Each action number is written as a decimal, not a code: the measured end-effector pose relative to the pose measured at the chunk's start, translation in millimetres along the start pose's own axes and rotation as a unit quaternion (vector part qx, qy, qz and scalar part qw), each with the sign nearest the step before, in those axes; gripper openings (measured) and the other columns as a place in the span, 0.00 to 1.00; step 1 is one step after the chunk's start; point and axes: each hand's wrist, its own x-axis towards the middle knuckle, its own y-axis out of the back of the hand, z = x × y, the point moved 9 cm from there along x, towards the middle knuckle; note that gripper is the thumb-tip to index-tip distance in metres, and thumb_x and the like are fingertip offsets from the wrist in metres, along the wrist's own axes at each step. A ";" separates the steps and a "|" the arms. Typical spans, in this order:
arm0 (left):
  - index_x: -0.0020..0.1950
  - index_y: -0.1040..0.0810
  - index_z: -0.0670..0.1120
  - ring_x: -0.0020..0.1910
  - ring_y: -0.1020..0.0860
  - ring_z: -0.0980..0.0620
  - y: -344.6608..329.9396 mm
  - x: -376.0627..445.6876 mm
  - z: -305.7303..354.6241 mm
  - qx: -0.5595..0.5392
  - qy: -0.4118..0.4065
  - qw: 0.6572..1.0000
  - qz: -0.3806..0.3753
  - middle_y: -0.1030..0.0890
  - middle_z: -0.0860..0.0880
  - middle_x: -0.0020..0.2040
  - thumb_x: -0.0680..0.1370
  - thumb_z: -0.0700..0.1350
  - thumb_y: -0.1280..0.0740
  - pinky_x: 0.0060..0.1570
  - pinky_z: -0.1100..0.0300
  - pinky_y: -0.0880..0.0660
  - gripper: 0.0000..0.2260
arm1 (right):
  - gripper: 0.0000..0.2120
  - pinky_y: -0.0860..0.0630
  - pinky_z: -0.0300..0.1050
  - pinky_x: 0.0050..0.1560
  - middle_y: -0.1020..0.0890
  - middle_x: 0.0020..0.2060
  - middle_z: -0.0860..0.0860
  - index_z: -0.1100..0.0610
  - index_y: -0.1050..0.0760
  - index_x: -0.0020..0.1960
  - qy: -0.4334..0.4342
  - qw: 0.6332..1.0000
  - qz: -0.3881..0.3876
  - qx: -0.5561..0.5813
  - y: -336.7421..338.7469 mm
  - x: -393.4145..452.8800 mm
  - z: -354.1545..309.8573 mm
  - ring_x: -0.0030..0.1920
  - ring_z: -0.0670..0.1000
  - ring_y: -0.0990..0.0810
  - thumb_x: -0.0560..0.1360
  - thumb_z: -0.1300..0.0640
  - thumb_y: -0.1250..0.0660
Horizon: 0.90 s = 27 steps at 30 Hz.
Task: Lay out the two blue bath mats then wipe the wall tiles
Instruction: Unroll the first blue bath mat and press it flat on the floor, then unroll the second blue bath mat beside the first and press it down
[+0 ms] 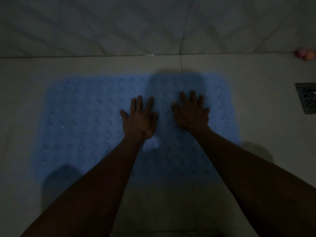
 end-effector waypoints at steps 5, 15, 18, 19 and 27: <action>0.82 0.46 0.56 0.80 0.46 0.42 35.1 -37.0 -57.6 -0.102 0.020 0.994 0.027 0.48 0.44 0.82 0.83 0.57 0.43 0.73 0.36 0.40 0.27 | 0.29 0.45 0.65 0.76 0.47 0.81 0.55 0.47 0.45 0.81 0.022 0.996 -0.049 0.075 -6.1 -34.2 -55.8 0.80 0.59 0.47 0.82 0.40 0.44; 0.77 0.33 0.46 0.73 0.32 0.41 159.3 -75.8 -192.3 -0.297 0.079 0.940 0.148 0.32 0.42 0.76 0.80 0.59 0.44 0.71 0.47 0.36 0.29 | 0.30 0.38 0.50 0.73 0.34 0.75 0.60 0.57 0.41 0.80 0.144 0.985 -0.083 0.045 30.5 -81.0 -237.1 0.75 0.60 0.35 0.82 0.47 0.39; 0.76 0.31 0.45 0.71 0.30 0.40 197.3 -87.6 -236.6 -0.323 0.085 0.925 0.179 0.28 0.41 0.72 0.82 0.56 0.40 0.71 0.46 0.34 0.25 | 0.30 0.36 0.51 0.71 0.32 0.75 0.60 0.56 0.39 0.79 0.175 0.981 -0.077 0.037 46.2 -94.4 -298.3 0.73 0.60 0.33 0.82 0.45 0.39; 0.75 0.30 0.44 0.69 0.27 0.40 208.6 -92.6 -252.6 -0.331 0.090 0.920 0.191 0.26 0.40 0.70 0.82 0.55 0.39 0.69 0.45 0.32 0.24 | 0.29 0.34 0.51 0.70 0.31 0.74 0.60 0.56 0.39 0.79 0.185 0.979 -0.078 0.033 49.6 -98.1 -319.9 0.72 0.61 0.31 0.82 0.45 0.38; 0.71 0.26 0.48 0.62 0.22 0.39 244.2 -134.8 -377.8 -0.337 0.219 0.882 0.245 0.22 0.40 0.65 0.83 0.54 0.39 0.65 0.48 0.28 0.19 | 0.27 0.35 0.45 0.69 0.29 0.73 0.59 0.58 0.37 0.78 0.316 0.943 -0.091 -0.040 76.8 -124.0 -478.7 0.72 0.59 0.31 0.83 0.48 0.39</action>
